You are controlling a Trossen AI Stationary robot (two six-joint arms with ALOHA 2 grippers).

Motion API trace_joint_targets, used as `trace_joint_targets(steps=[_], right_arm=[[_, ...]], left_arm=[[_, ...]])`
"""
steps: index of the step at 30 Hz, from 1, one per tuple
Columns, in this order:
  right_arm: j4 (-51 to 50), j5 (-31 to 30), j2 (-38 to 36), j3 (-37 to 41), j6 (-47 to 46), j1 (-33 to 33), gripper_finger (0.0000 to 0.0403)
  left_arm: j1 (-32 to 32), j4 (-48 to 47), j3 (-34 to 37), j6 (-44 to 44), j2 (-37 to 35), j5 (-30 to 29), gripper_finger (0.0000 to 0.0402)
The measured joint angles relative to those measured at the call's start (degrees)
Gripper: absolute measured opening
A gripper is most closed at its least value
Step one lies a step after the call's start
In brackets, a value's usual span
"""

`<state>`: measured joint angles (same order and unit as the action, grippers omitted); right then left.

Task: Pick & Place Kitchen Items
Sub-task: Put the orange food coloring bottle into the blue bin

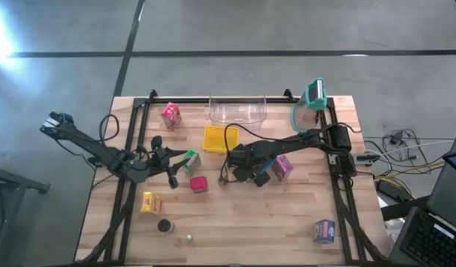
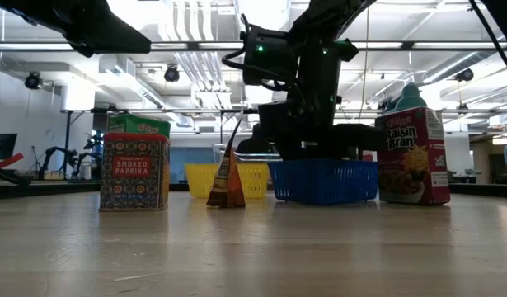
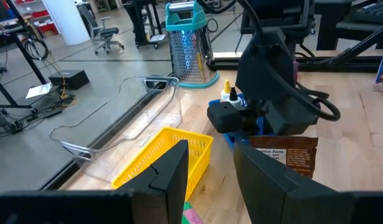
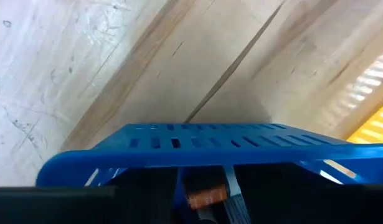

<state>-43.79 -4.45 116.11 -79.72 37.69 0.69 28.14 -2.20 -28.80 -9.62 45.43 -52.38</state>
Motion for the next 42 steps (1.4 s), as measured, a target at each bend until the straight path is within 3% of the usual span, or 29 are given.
trace_joint_targets(steps=[8, 23, 31, 42], right_arm=[[-0.8, 0.0, 0.0, -0.3, 0.0, 0.1, 0.0132], [-8.5, -0.4, -0.2, -7.2, -4.2, 2.1, 0.0183], [-12.4, -1.2, -1.9, -11.7, -12.7, 3.3, 0.0155], [-12.4, -3.5, -8.1, -12.0, -23.0, 3.4, 0.0114]], left_arm=[[0.0, 0.0, 0.0, 0.0, 0.0, 0.0, 0.0136], [0.0, 0.0, 0.0, 0.0, 0.0, 0.0, 0.0136], [0.0, 0.0, 0.0, 0.0, 0.0, 0.0, 0.0136], [0.0, -0.1, 0.0, 0.0, 0.0, 0.0, 0.0136]])
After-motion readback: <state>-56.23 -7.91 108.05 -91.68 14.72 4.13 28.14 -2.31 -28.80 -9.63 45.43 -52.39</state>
